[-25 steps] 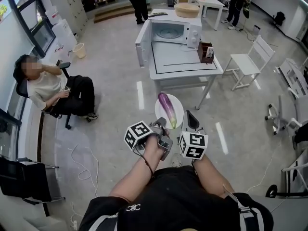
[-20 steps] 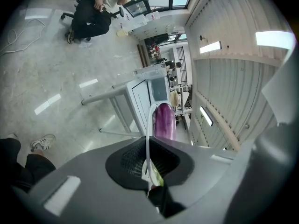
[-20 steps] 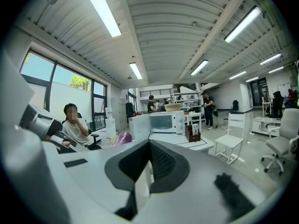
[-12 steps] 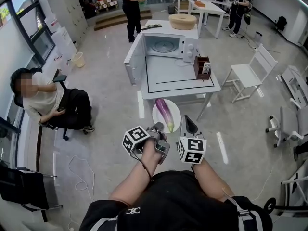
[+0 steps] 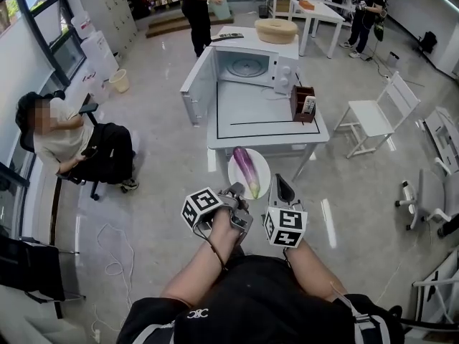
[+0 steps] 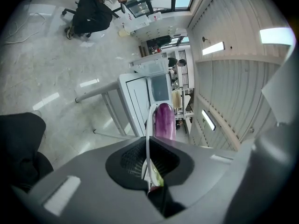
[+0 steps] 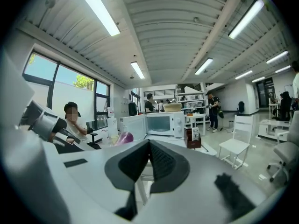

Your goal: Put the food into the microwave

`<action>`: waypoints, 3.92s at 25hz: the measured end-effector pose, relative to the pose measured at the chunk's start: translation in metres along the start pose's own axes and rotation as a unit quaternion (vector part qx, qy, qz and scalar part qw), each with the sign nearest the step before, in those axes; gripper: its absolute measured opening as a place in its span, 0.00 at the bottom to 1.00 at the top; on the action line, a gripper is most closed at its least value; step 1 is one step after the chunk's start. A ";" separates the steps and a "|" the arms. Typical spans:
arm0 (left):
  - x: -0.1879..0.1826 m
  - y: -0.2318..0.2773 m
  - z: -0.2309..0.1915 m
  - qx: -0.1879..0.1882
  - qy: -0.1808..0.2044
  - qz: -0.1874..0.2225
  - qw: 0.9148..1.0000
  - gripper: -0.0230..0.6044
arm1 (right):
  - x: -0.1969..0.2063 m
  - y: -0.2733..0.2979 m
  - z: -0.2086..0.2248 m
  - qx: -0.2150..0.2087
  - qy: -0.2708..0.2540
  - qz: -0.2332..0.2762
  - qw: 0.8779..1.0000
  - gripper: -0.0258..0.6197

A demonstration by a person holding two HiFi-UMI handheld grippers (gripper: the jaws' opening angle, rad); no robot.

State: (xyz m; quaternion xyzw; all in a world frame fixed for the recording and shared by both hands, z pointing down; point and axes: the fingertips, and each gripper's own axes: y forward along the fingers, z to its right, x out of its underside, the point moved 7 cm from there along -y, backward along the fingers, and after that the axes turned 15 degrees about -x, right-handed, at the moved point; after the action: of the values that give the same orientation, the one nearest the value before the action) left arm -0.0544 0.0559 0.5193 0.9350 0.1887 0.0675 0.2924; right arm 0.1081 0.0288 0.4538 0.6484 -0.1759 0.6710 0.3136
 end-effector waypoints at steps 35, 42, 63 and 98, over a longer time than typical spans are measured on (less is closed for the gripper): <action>-0.038 0.103 0.061 0.009 0.021 -0.023 0.999 0.08 | -0.012 0.076 0.075 0.009 -0.013 -0.009 1.000 0.05; -0.051 0.130 0.081 0.007 0.020 -0.036 0.999 0.08 | -0.019 0.100 0.098 0.019 -0.010 -0.011 1.000 0.05; -0.163 0.236 0.171 0.013 0.026 -0.039 0.999 0.08 | -0.065 0.240 0.166 0.036 -0.012 -0.011 0.999 0.05; -0.260 0.360 0.219 -0.011 -0.006 -0.022 1.000 0.08 | -0.069 0.364 0.235 0.042 0.021 -0.040 0.998 0.05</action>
State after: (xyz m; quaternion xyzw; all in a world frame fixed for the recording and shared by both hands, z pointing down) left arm -0.1285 -0.4331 0.5420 0.9278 0.2070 0.0571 0.3051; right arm 0.0476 -0.4053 0.4708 0.6535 -0.1144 0.6781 0.3164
